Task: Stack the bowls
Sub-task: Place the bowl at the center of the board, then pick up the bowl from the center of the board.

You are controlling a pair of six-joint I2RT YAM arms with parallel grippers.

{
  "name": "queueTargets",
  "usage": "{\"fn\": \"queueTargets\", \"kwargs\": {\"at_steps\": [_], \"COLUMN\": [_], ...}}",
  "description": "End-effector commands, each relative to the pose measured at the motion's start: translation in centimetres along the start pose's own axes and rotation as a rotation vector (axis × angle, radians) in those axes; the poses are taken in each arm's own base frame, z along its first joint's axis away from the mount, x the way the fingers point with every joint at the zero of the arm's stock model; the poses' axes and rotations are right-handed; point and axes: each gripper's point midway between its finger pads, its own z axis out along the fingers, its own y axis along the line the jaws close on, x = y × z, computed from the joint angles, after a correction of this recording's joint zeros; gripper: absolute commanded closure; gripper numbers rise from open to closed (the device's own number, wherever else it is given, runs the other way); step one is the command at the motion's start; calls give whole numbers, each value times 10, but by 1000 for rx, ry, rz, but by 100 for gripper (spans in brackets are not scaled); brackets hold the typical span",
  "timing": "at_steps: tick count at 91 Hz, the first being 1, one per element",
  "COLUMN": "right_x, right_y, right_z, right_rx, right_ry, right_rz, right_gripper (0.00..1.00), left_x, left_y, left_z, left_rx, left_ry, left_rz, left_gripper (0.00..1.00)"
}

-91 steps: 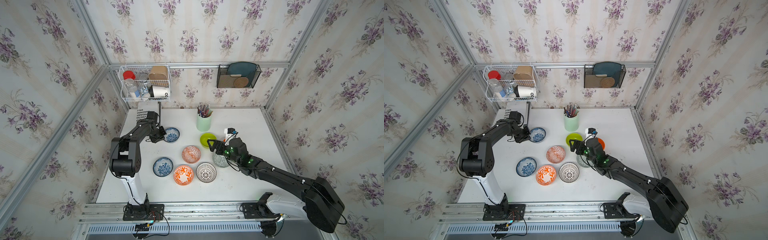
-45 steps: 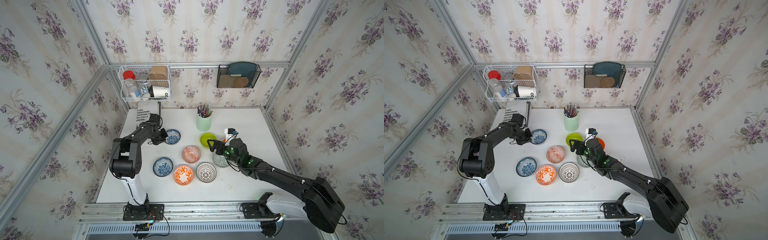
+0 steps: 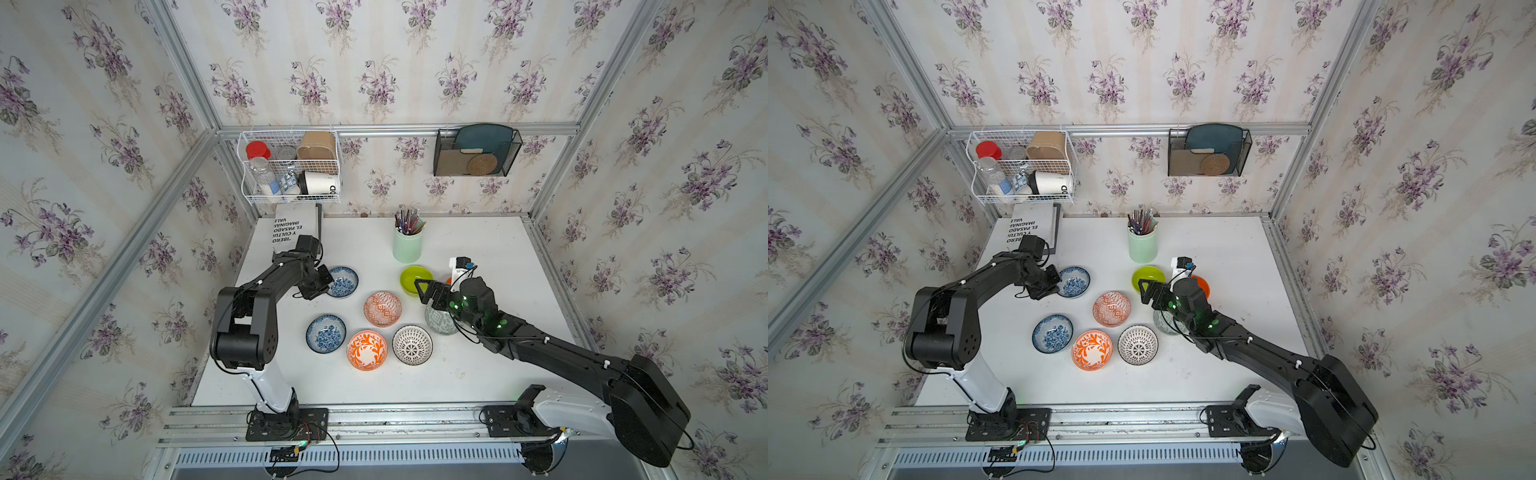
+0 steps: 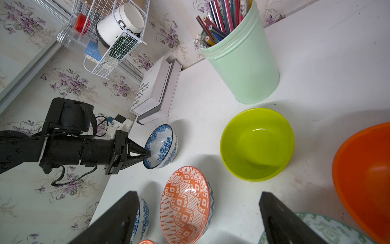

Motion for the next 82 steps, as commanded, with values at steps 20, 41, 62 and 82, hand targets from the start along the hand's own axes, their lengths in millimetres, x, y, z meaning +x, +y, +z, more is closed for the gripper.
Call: {"fn": "queueTargets", "kwargs": {"at_steps": [20, 41, 62, 82], "right_x": [-6, -6, -5, -4], "right_y": [6, 6, 8, 9], "right_z": [-2, -2, -2, -2], "right_rx": [-24, -27, -37, -46], "right_ry": [-25, -26, -22, -21], "right_rz": [4, 4, 4, 8], "right_gripper": [4, 4, 4, 4], "left_x": [8, 14, 57, 107], "left_y": [13, 18, 38, 73], "left_z": [-4, -24, -53, -71], "left_rx": [-67, -70, -26, -51], "left_ry": [25, -2, -15, 9], "left_rz": [-17, -8, -45, -84], "left_gripper": [48, 8, 8, 10]}}
